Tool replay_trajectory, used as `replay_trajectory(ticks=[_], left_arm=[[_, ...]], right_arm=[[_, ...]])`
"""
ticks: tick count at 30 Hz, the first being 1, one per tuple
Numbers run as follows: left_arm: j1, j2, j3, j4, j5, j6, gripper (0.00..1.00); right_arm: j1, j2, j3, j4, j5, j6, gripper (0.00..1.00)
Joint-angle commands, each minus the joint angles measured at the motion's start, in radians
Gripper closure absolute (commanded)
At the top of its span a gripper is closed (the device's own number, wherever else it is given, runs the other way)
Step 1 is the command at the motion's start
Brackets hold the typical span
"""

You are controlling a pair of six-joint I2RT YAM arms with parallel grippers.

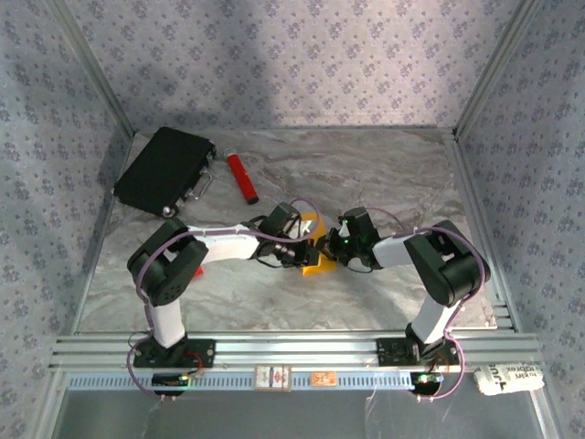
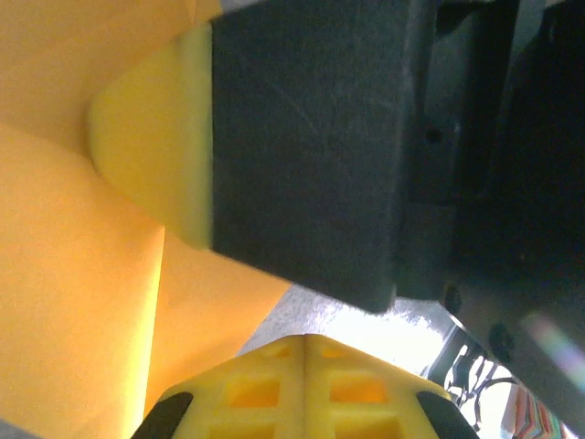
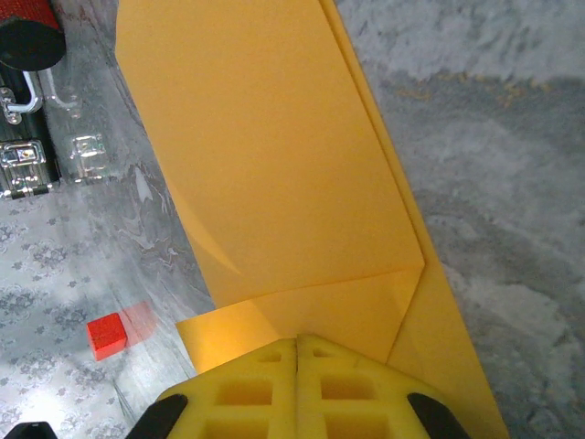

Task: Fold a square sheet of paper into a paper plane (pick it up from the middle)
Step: Fold the triangle a second time at the center of the table.

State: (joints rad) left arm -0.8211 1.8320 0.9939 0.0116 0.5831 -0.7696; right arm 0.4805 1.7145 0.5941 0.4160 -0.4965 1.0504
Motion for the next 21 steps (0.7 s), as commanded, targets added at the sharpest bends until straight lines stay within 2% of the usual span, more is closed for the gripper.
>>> replay_trajectory(ticks=[1, 21], left_arm=[[-0.005, 0.031, 0.029, -0.004, 0.0, -0.003, 1.0], [-0.005, 0.061, -0.053, 0.03, -0.048, 0.004, 1.0]], right_arm=[[0.004, 0.016, -0.038, -0.095, 0.059, 0.003, 1.0], [0.001, 0.017, -0.049, -0.091, 0.059, -0.001, 1.0]])
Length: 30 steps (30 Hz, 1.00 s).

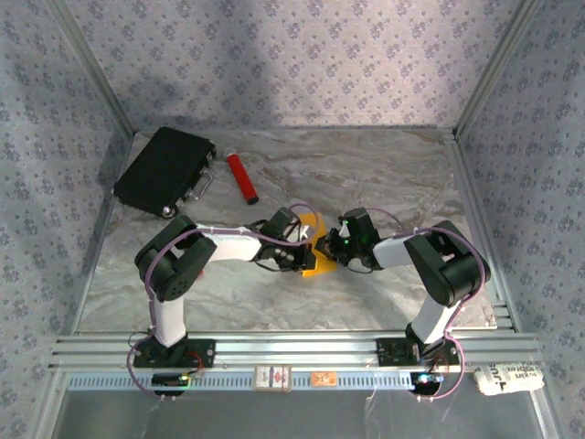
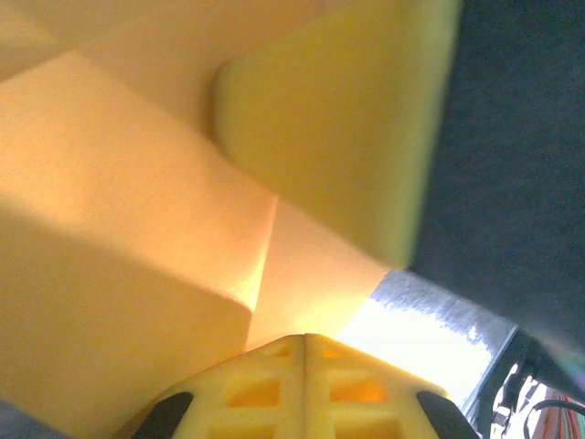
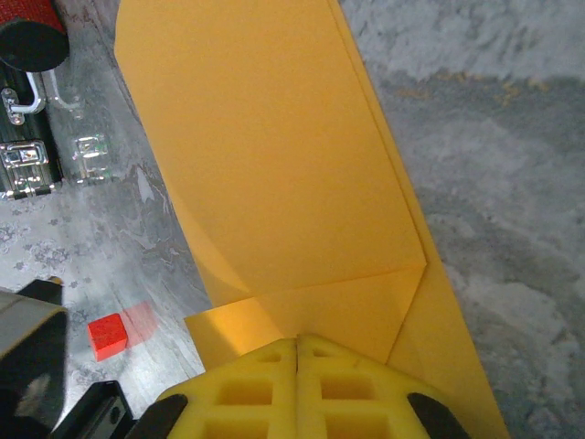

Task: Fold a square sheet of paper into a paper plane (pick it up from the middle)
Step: Fold the triangle a second time at the center of the table.

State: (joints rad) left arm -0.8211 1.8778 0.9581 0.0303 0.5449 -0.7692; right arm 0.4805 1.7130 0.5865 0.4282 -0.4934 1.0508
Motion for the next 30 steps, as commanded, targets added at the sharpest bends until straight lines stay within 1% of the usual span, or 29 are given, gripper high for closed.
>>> replay_trajectory(ticks=[1, 10, 20, 23, 26, 30], left_arm=[[-0.004, 0.013, -0.022, 0.011, -0.011, 0.003, 1.0], [-0.005, -0.02, -0.076, 0.018, -0.02, 0.008, 0.99], [-0.005, -0.075, -0.148, -0.02, -0.026, 0.033, 0.99], [-0.004, -0.098, -0.167, -0.044, -0.024, 0.052, 0.99], [-0.004, -0.13, -0.19, -0.064, -0.053, 0.056, 1.0], [-0.004, -0.191, -0.2, -0.041, -0.056, 0.034, 1.0]], right_arm=[[0.0, 0.019, -0.042, -0.103, 0.056, -0.002, 1.0], [-0.006, 0.023, -0.049, -0.102, 0.059, -0.005, 1.0], [-0.009, 0.027, -0.054, -0.097, 0.055, -0.007, 1.0], [-0.011, 0.019, -0.054, -0.101, 0.056, -0.007, 1.0], [-0.01, 0.014, -0.051, -0.103, 0.057, -0.005, 1.0], [-0.008, 0.01, -0.056, -0.1, 0.059, 0.002, 1.0]])
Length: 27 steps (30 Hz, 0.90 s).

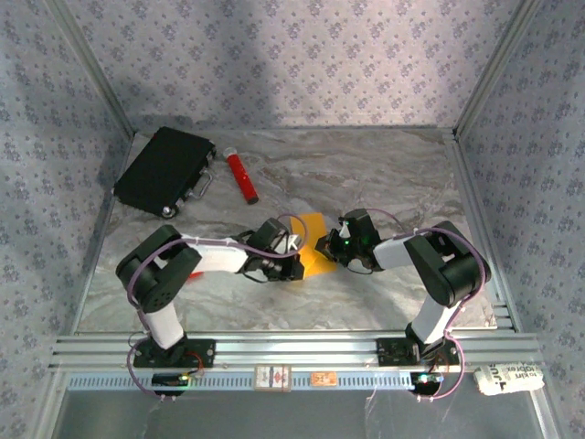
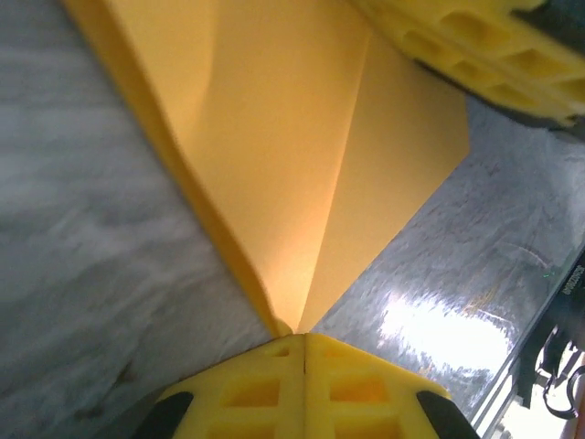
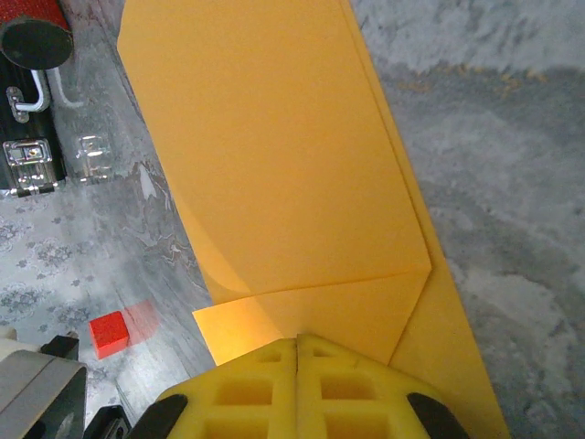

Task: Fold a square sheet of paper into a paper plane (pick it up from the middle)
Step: Fold the triangle a second time at the center of the table.

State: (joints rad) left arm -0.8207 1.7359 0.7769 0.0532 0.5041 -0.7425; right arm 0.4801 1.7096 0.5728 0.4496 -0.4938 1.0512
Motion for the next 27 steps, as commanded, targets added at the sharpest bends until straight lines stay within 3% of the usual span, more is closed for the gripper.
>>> replay_trajectory(ticks=[1, 7, 18, 27], left_arm=[[-0.004, -0.066, -0.018, -0.048, -0.007, -0.004, 1.0], [0.011, -0.087, 0.042, 0.019, 0.03, -0.054, 1.0], [0.018, 0.103, 0.161, 0.025, 0.009, -0.07, 1.0], [0.012, 0.116, 0.073, -0.062, -0.056, -0.027, 1.0]], right_arm=[[-0.009, 0.012, -0.044, -0.121, 0.06, 0.004, 1.0], [-0.008, 0.006, -0.044, -0.123, 0.062, 0.005, 1.0], [-0.008, 0.012, -0.038, -0.111, 0.055, 0.013, 1.0], [-0.012, -0.009, -0.02, -0.111, 0.036, 0.0, 1.0]])
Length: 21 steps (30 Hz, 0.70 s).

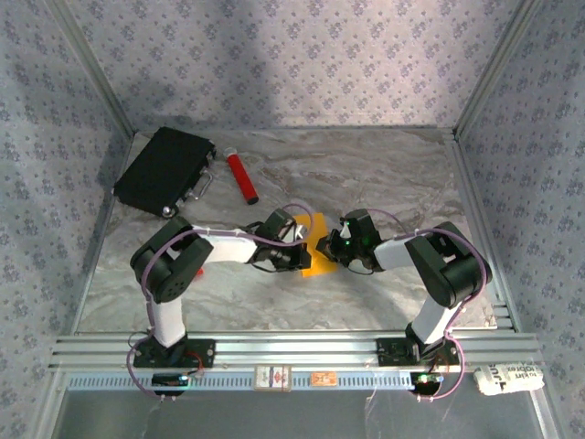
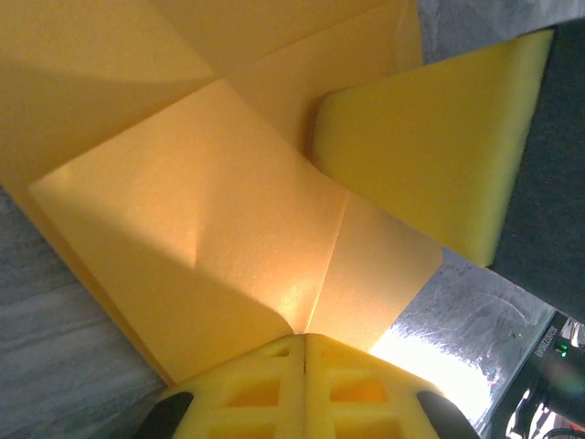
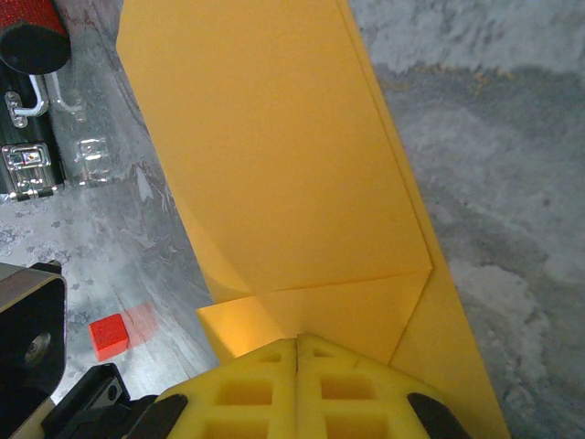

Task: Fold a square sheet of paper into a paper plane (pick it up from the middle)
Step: Fold the triangle a second time at the center of the table.

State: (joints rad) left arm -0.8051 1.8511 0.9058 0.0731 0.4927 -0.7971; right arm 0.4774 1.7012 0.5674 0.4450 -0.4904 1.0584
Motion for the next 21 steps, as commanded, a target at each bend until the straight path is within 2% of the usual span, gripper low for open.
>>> replay_trajectory(ticks=[1, 9, 16, 21], left_arm=[[-0.004, -0.003, -0.072, -0.076, -0.043, 0.028, 1.0], [-0.002, -0.008, -0.108, -0.046, -0.019, 0.048, 1.0], [0.012, 0.011, -0.097, -0.043, 0.0, 0.067, 1.0], [0.022, -0.003, -0.116, -0.053, -0.005, 0.08, 1.0]], right_arm=[[-0.009, -0.009, -0.007, -0.11, 0.029, -0.011, 1.0], [-0.001, -0.096, 0.032, -0.187, 0.016, -0.077, 1.0], [0.056, -0.038, 0.017, -0.141, 0.025, -0.052, 1.0], [0.018, -0.008, -0.004, -0.143, 0.047, -0.062, 1.0]])
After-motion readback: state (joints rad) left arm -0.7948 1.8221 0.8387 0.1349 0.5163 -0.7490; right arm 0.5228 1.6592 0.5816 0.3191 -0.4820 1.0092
